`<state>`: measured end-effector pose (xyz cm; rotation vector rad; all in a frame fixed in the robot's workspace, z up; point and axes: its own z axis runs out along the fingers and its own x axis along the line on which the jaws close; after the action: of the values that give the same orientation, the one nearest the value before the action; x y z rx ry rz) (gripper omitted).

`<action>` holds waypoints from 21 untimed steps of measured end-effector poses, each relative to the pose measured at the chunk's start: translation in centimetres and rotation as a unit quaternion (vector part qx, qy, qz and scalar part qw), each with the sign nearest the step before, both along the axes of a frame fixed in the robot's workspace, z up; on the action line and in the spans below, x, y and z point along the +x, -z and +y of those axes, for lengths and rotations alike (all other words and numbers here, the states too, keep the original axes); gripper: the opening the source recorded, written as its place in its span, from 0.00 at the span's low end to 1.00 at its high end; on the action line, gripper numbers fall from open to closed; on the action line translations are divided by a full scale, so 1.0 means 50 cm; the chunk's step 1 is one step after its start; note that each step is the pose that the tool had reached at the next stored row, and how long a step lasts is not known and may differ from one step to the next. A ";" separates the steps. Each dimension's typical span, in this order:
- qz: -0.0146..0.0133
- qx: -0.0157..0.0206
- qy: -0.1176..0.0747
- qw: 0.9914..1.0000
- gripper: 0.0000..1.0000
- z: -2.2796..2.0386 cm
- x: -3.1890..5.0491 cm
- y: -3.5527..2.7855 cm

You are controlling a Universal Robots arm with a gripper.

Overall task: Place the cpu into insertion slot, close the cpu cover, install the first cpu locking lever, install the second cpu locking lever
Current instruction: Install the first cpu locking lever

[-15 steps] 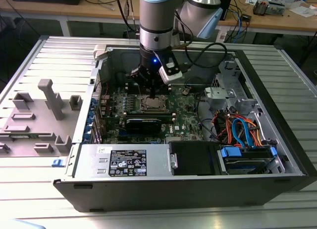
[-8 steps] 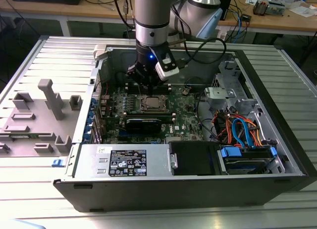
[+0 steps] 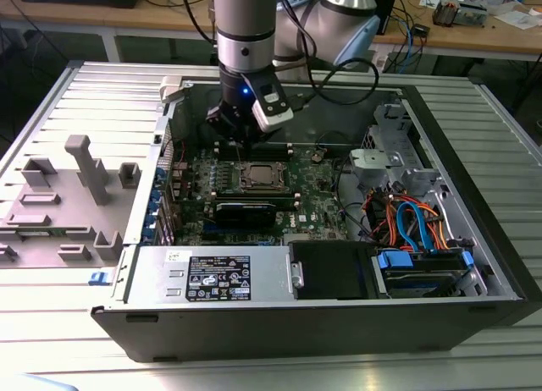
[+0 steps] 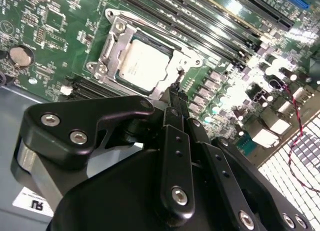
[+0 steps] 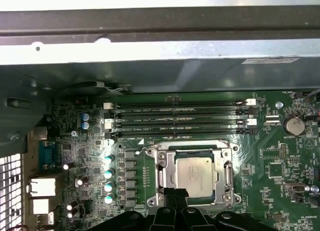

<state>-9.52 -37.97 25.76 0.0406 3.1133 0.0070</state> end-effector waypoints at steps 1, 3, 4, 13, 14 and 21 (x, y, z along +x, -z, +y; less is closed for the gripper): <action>0.000 0.000 0.000 1.000 0.11 0.0008 -0.005 0.000; -0.001 0.000 0.000 1.000 0.11 0.0033 -0.016 0.000; -0.001 0.000 0.000 1.000 0.11 0.0043 -0.020 0.000; -0.001 0.000 0.000 1.000 0.11 0.0299 -0.055 0.000; -0.001 0.000 0.000 1.000 0.11 0.0318 -0.057 0.000; -0.001 0.001 0.000 1.000 0.11 0.0495 -0.064 0.000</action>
<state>-12.70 -35.50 25.76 0.0398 3.1116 0.0092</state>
